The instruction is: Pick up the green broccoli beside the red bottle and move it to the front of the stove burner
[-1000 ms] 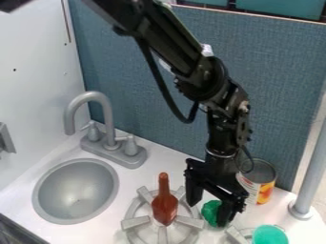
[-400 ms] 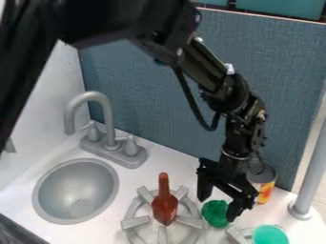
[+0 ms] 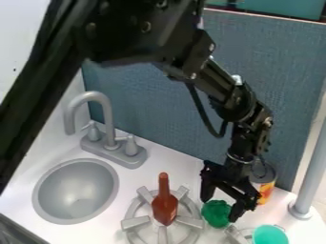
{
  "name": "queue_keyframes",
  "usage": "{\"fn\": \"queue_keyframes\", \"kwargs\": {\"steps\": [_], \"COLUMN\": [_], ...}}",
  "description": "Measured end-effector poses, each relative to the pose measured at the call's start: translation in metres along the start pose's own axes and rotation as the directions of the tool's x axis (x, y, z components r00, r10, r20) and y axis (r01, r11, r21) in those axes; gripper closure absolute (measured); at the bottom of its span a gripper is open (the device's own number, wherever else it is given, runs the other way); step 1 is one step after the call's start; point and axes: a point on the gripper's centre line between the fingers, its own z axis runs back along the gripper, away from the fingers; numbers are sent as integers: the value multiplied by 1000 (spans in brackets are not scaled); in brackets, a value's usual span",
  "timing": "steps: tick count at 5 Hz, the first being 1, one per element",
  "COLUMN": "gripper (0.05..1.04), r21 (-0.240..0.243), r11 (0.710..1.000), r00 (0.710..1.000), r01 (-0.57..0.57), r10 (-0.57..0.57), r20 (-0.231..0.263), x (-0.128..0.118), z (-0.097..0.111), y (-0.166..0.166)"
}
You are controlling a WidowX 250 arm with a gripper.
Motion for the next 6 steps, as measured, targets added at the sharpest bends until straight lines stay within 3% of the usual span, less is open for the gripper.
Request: {"fn": "queue_keyframes", "kwargs": {"steps": [1,3,4,5,6], "gripper": [137,710,779,779,780], "r21": [11,30,32,26,11], "r11": [1000,999,999,999,998], "r00": [1000,999,999,999,998], "r01": [-5,-34,-33,-39,-68], "r10": [5,34,34,39,68], "r20": [7,-5,-11,-20,6], "x": [5,8,8,4,-7], "z": [-1,-4,-4,-6,-3], "y": [-3,-1,-1,-1,-1]}}
